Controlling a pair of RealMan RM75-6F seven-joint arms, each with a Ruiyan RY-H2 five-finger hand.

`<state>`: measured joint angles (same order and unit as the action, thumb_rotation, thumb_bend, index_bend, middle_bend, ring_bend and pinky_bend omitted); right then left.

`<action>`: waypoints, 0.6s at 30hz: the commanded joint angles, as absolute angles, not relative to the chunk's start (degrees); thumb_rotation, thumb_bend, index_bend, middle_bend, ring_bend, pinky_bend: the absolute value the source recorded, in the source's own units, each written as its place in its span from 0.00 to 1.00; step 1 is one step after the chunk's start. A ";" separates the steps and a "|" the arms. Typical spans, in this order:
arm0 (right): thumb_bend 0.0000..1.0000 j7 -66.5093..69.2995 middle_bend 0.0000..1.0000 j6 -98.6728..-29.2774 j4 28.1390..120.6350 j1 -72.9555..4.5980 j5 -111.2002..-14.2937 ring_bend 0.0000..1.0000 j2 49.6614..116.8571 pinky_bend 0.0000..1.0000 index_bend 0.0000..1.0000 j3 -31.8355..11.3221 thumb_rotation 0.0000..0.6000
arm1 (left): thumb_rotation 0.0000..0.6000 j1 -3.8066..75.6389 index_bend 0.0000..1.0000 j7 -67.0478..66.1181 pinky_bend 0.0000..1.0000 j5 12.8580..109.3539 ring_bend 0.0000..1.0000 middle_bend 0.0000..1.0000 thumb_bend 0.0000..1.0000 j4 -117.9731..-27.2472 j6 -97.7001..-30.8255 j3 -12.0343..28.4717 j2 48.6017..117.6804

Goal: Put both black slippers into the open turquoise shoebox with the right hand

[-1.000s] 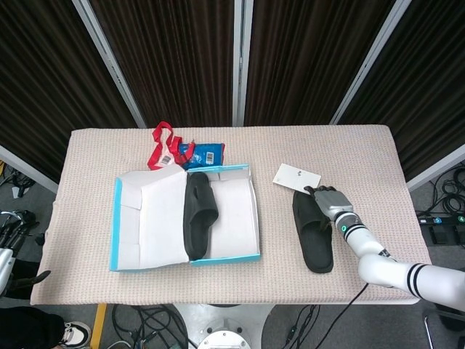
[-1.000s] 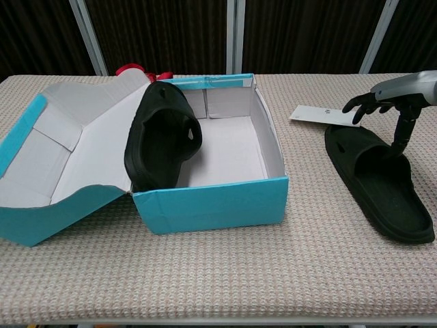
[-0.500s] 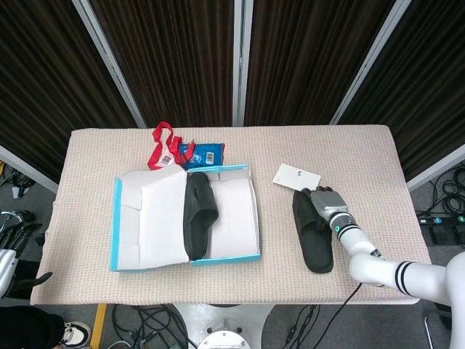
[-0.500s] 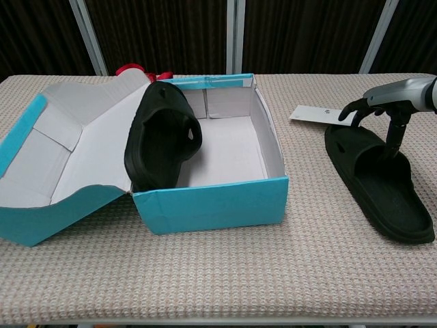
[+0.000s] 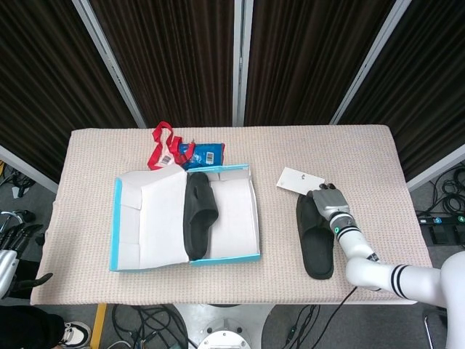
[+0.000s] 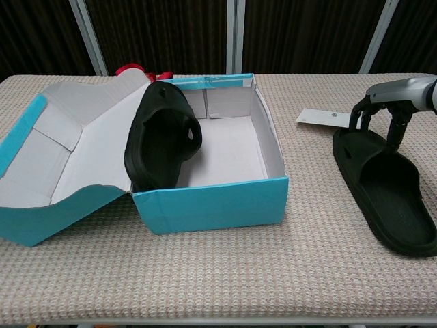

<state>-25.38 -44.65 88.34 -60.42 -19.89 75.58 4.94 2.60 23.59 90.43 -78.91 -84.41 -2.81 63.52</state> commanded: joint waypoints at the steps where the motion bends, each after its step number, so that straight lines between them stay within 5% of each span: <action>1: 0.08 -24.32 0.45 -44.79 90.14 -59.49 -20.92 0.11 74.19 0.03 0.48 3.99 1.00 | 1.00 2.63 0.12 23.63 0.07 90.38 0.03 0.12 0.05 -78.99 -84.37 -2.79 63.47; 18: 0.11 -8.43 0.48 -23.82 97.25 -56.57 -26.17 0.15 60.92 0.09 0.53 -1.12 1.00 | 1.00 2.71 0.12 23.06 0.07 90.83 0.03 0.12 0.05 -80.86 -85.03 -2.72 62.56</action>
